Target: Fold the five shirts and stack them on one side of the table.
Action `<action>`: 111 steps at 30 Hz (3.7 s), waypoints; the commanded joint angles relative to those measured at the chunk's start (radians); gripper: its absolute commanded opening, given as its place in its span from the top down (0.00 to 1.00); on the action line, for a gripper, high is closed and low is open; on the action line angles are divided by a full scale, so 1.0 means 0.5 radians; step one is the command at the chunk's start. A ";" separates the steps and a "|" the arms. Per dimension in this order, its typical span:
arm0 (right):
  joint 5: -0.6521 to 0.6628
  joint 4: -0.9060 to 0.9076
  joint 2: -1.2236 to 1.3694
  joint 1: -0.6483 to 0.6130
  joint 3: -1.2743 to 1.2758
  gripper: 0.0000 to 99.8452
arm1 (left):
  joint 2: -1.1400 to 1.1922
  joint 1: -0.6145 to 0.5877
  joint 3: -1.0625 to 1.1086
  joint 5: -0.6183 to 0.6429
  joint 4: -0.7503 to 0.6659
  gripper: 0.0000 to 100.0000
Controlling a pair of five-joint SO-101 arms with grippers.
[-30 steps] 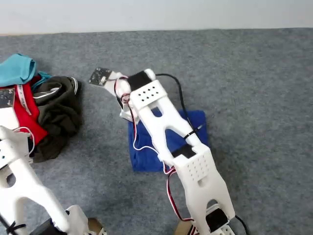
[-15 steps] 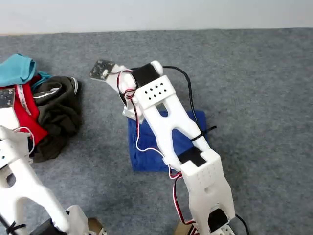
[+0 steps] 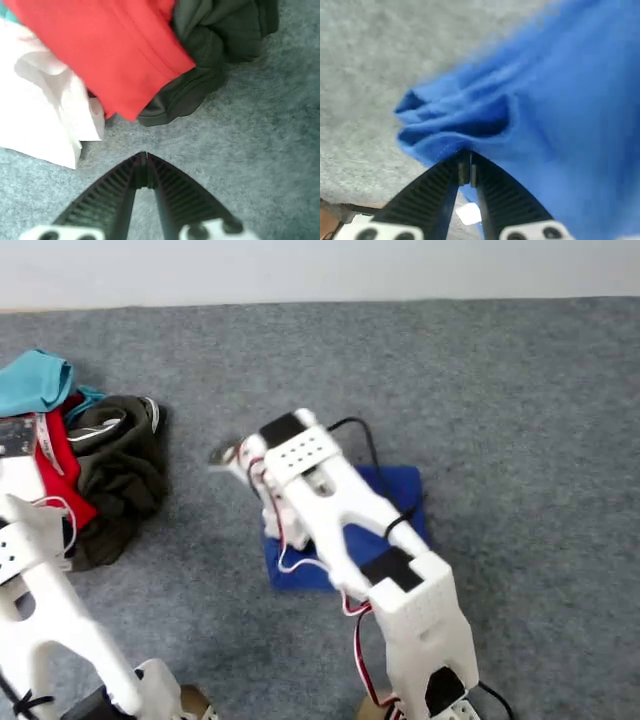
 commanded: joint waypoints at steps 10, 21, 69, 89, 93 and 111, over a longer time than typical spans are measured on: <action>-0.006 0.044 -0.235 -0.226 0.046 0.99 | -0.055 0.040 0.011 0.000 -0.052 0.99; -0.009 0.170 -0.511 -0.222 0.040 0.99 | -0.055 0.040 0.011 0.000 -0.089 0.99; -0.641 0.017 -1.551 0.898 1.154 0.99 | -0.071 0.037 0.097 0.006 -0.003 0.99; -0.601 -0.517 -1.410 0.993 1.869 0.99 | -0.071 0.037 0.094 0.089 0.071 0.99; -0.500 -0.394 -1.720 0.996 1.774 0.99 | -0.071 0.037 0.094 0.080 0.071 0.99; -0.479 -0.867 -1.557 1.017 2.130 0.99 | -0.071 0.037 0.094 0.077 0.153 0.99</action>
